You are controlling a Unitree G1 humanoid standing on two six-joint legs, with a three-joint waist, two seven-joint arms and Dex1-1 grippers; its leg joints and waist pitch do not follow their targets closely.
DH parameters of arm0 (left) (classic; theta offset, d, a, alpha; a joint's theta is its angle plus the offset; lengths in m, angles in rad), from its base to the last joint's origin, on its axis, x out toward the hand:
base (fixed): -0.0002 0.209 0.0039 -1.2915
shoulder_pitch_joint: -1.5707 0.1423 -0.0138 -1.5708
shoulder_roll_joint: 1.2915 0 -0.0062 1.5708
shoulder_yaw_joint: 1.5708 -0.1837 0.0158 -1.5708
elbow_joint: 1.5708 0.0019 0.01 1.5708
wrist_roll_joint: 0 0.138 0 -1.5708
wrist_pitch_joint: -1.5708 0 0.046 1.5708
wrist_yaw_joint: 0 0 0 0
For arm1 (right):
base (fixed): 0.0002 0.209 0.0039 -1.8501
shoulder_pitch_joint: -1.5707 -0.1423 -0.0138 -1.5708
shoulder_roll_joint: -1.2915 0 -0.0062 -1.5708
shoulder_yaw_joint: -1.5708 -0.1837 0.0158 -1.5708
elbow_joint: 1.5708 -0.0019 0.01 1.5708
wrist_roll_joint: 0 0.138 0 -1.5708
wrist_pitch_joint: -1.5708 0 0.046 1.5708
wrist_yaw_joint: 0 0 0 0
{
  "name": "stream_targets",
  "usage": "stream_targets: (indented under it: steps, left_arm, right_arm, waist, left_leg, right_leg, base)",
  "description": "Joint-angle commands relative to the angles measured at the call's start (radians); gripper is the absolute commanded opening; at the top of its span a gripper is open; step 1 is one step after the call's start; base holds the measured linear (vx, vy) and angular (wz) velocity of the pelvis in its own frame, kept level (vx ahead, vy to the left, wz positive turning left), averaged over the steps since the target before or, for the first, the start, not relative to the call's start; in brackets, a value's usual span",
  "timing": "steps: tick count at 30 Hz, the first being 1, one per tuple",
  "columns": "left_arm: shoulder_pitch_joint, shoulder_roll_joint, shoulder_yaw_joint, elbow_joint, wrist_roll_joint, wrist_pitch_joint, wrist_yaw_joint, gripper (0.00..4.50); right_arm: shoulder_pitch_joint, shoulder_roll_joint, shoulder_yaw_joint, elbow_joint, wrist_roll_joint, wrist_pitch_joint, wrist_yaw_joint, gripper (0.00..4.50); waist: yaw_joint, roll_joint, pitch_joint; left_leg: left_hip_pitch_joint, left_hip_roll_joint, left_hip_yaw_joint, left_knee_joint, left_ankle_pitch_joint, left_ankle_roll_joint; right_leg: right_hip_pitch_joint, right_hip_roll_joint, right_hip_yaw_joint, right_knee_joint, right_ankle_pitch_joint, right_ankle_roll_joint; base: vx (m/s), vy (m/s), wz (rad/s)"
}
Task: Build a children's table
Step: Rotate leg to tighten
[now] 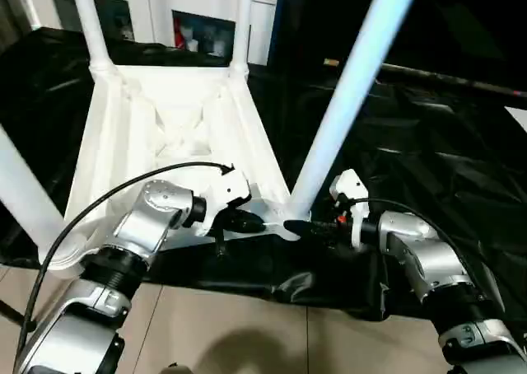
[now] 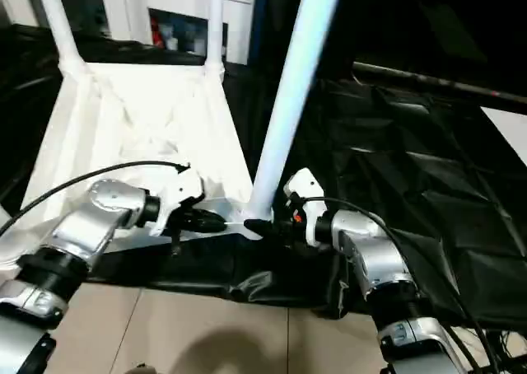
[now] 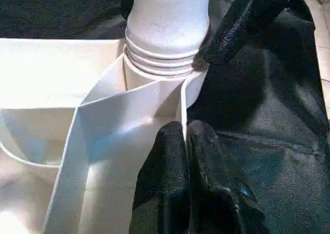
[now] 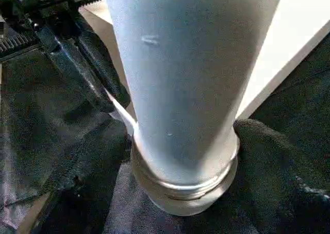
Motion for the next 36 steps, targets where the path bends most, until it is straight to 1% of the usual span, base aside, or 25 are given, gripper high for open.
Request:
stream_targets:
  steps: [1,2,4,5,6,11,13,14,15,17,18,19,20,21,23,24,26,28,30,31,32,33,34,35,36]
  left_arm:
    - [0.015,-0.010,-0.007,-0.016,-0.022,0.012,-0.016,0.00]
    - [0.017,-0.009,-0.006,-0.020,-0.023,0.016,-0.021,0.00]
    - [0.019,-0.009,-0.005,-0.028,-0.025,0.023,-0.028,0.00]
    - [0.020,-0.009,-0.004,-0.030,-0.027,0.027,-0.028,0.00]
    - [0.022,-0.009,-0.004,-0.033,-0.031,0.038,-0.031,0.00]
    - [0.028,-0.007,-0.008,-0.046,-0.038,0.057,-0.033,0.00]
    - [0.026,-0.023,-0.007,-0.033,-0.022,0.060,0.012,0.00]
    - [0.021,-0.036,-0.007,-0.018,-0.010,0.059,0.045,0.00]
    - [0.012,-0.053,-0.007,0.000,0.001,0.059,0.078,0.00]
    - [-0.012,-0.092,-0.008,0.042,0.025,0.057,0.151,0.00]
    - [-0.026,-0.114,-0.008,0.065,0.034,0.059,0.185,0.00]
    - [-0.034,-0.128,-0.008,0.077,0.039,0.057,0.207,0.00]
    - [-0.054,-0.161,-0.007,0.109,0.052,0.054,0.263,0.00]
    - [-0.079,-0.209,-0.008,0.154,0.064,0.047,0.332,0.00]
    - [-0.089,-0.229,-0.009,0.171,0.069,0.045,0.357,0.00]
    - [-0.104,-0.257,-0.012,0.196,0.078,0.039,0.397,0.00]
    - [-0.114,-0.276,-0.010,0.212,0.082,0.037,0.422,0.00]
    - [-0.137,-0.319,-0.013,0.252,0.105,0.027,0.487,0.00]
    - [-0.145,-0.334,-0.016,0.273,0.118,0.017,0.514,0.00]
    - [-0.148,-0.340,-0.017,0.285,0.123,0.009,0.516,0.00]
    - [-0.149,-0.342,-0.016,0.291,0.125,0.005,0.517,0.00]
    - [-0.146,-0.339,-0.016,0.288,0.124,0.002,0.510,0.00]
    - [-0.146,-0.339,-0.016,0.288,0.124,0.002,0.510,0.00]
    - [-0.143,-0.332,-0.013,0.286,0.121,-0.005,0.501,0.00]
    - [-0.141,-0.324,-0.009,0.286,0.119,-0.013,0.491,0.00]
  right_arm:
    - [0.020,0.000,0.013,-0.013,0.009,0.005,0.016,3.28]
    - [0.020,0.002,0.013,-0.012,0.011,0.005,0.020,3.28]
    - [0.020,0.006,0.011,-0.009,0.016,0.002,0.024,3.09]
    - [0.020,0.007,0.010,-0.009,0.018,0.002,0.027,2.89]
    - [0.022,0.009,0.009,-0.012,0.021,0.003,0.032,2.84]
    - [0.026,0.012,0.007,-0.014,0.025,0.004,0.035,2.72]
    - [0.029,0.025,0.003,0.001,0.009,0.000,-0.015,2.67]
    - [0.028,0.034,0.001,0.016,-0.008,-0.005,-0.055,2.67]
    - [0.026,0.045,-0.001,0.037,-0.029,-0.013,-0.108,2.66]
    - [0.022,0.073,-0.013,0.063,-0.048,-0.013,-0.199,2.66]
    - [0.020,0.094,-0.024,0.072,-0.049,-0.008,-0.250,2.65]
    - [0.018,0.108,-0.032,0.075,-0.046,0.000,-0.278,2.65]
    - [0.015,0.138,-0.048,0.078,-0.041,0.019,-0.338,2.65]
    - [0.014,0.173,-0.046,0.082,-0.054,0.024,-0.402,2.65]
    - [0.014,0.185,-0.040,0.086,-0.065,0.019,-0.424,2.64]
    - [0.011,0.203,-0.034,0.099,-0.084,0.012,-0.468,2.64]
    - [0.007,0.217,-0.034,0.107,-0.087,0.013,-0.489,2.64]
    - [-0.006,0.249,-0.034,0.129,-0.102,0.008,-0.554,2.64]
    - [-0.018,0.266,-0.045,0.147,-0.111,0.006,-0.604,2.64]
    - [-0.022,0.272,-0.047,0.152,-0.116,0.006,-0.621,2.64]
    - [-0.024,0.274,-0.048,0.153,-0.118,0.006,-0.627,2.64]
    - [-0.025,0.274,-0.047,0.153,-0.119,-0.001,-0.625,2.64]
    - [-0.025,0.274,-0.047,0.153,-0.119,-0.001,-0.625,2.64]
    - [-0.026,0.268,-0.044,0.152,-0.117,-0.014,-0.616,2.64]
    - [-0.026,0.259,-0.040,0.149,-0.115,-0.033,-0.594,2.64]
  waist:
    - [0.001,0.001,-0.056]
    - [0.001,0.002,-0.055]
    - [0.001,0.003,-0.055]
    - [0.000,0.003,-0.055]
    - [0.001,0.003,-0.055]
    - [0.001,0.003,-0.056]
    - [0.000,0.006,-0.056]
    - [0.000,0.005,-0.056]
    - [-0.002,0.003,-0.054]
    - [-0.003,0.003,-0.050]
    - [-0.003,0.002,-0.050]
    - [-0.003,0.004,-0.049]
    - [-0.003,0.006,-0.050]
    - [-0.004,0.004,-0.050]
    - [-0.003,0.002,-0.051]
    - [-0.001,0.015,-0.052]
    - [-0.003,0.007,-0.052]
    - [-0.001,0.008,-0.054]
    - [-0.002,0.007,-0.055]
    - [-0.003,0.017,-0.056]
    - [-0.004,0.014,-0.055]
    - [-0.003,0.012,-0.056]
    - [-0.002,0.014,-0.056]
    - [-0.003,0.009,-0.056]
    - [-0.002,0.009,-0.055]
  left_leg:
    - [0.004,0.008,0.010,-0.058,-0.182,0.030]
    - [0.004,0.007,0.010,-0.057,-0.176,0.031]
    - [0.005,0.007,0.010,-0.057,-0.173,0.030]
    - [0.004,0.007,0.010,-0.057,-0.176,0.030]
    - [0.005,0.007,0.010,-0.058,-0.182,0.028]
    - [0.004,0.007,0.010,-0.057,-0.175,0.028]
    - [0.004,0.007,0.010,-0.057,-0.173,0.028]
    - [0.005,0.006,0.010,-0.057,-0.175,0.026]
    - [0.004,0.006,0.010,-0.058,-0.179,0.020]
    - [0.005,0.005,0.009,-0.061,-0.216,0.005]
    - [0.008,0.004,0.009,-0.061,-0.238,-0.002]
    - [0.008,0.004,0.008,-0.062,-0.248,-0.005]
    - [0.010,0.004,0.006,-0.063,-0.259,-0.013]
    - [0.012,0.005,0.005,-0.063,-0.271,-0.018]
    - [0.010,0.003,0.004,-0.064,-0.269,-0.021]
    - [0.011,0.003,0.002,-0.064,-0.275,-0.018]
    - [0.008,0.001,0.004,-0.063,-0.279,-0.011]
    - [0.010,0.002,0.004,-0.062,-0.275,-0.009]
    - [0.006,0.001,0.004,-0.063,-0.263,-0.007]
    - [0.009,0.001,0.004,-0.063,-0.268,-0.008]
    - [0.006,0.000,0.003,-0.063,-0.267,-0.008]
    - [0.006,-0.001,0.003,-0.064,-0.270,-0.005]
    - [0.006,0.000,0.003,-0.064,-0.273,-0.002]
    - [0.006,0.000,0.004,-0.063,-0.272,0.001]
    - [0.006,0.001,0.003,-0.064,-0.274,0.004]
  right_leg:
    - [0.047,-0.051,0.032,-0.062,-0.153,-0.200]
    - [0.047,-0.050,0.032,-0.061,-0.147,-0.201]
    - [0.046,-0.050,0.032,-0.060,-0.141,-0.203]
    - [0.046,-0.049,0.032,-0.060,-0.145,-0.202]
    - [0.047,-0.050,0.032,-0.061,-0.155,-0.200]
    - [0.048,-0.050,0.032,-0.061,-0.151,-0.200]
    - [0.047,-0.049,0.032,-0.060,-0.142,-0.201]
    - [0.047,-0.048,0.032,-0.060,-0.139,-0.202]
    - [0.046,-0.049,0.032,-0.062,-0.153,-0.199]
    - [0.044,-0.051,0.032,-0.071,-0.232,-0.179]
    - [0.042,-0.052,0.033,-0.077,-0.281,-0.163]
    - [0.041,-0.053,0.034,-0.079,-0.305,-0.155]
    - [0.038,-0.053,0.034,-0.082,-0.333,-0.143]
    - [0.036,-0.052,0.034,-0.084,-0.343,-0.137]
    - [0.038,-0.052,0.033,-0.085,-0.346,-0.128]
    - [0.037,-0.053,0.034,-0.085,-0.340,-0.128]
    - [0.038,-0.050,0.033,-0.087,-0.330,-0.126]
    - [0.036,-0.050,0.034,-0.086,-0.320,-0.126]
    - [0.039,-0.049,0.033,-0.084,-0.303,-0.126]
    - [0.037,-0.048,0.034,-0.085,-0.284,-0.129]
    - [0.039,-0.048,0.033,-0.084,-0.279,-0.130]
    - [0.041,-0.048,0.033,-0.084,-0.285,-0.128]
    - [0.041,-0.049,0.033,-0.085,-0.283,-0.129]
    - [0.041,-0.049,0.033,-0.085,-0.283,-0.129]
    - [0.041,-0.050,0.032,-0.085,-0.291,-0.128]
  base:
    - [0.000,0.000,0.00]
    - [0.000,0.000,0.00]
    - [0.000,0.000,0.00]
    - [0.000,0.000,0.00]
    - [0.000,0.000,0.00]
    - [0.000,0.000,0.00]
    - [0.000,0.000,0.00]
    - [0.000,0.000,0.00]
    - [0.000,0.000,0.00]
    - [0.000,0.000,0.00]
    - [0.000,0.000,0.00]
    - [0.000,0.000,0.00]
    - [0.000,0.000,0.00]
    - [0.000,0.000,0.00]
    - [0.000,0.000,0.00]
    - [0.000,0.000,0.00]
    - [0.000,0.000,0.00]
    - [0.000,0.000,0.00]
    - [0.000,0.000,0.00]
    - [0.000,0.000,0.00]
    - [0.000,0.000,0.00]
    - [0.000,0.000,0.00]
    - [0.000,0.000,0.00]
    - [0.000,0.000,0.00]
    - [0.000,0.000,0.00]
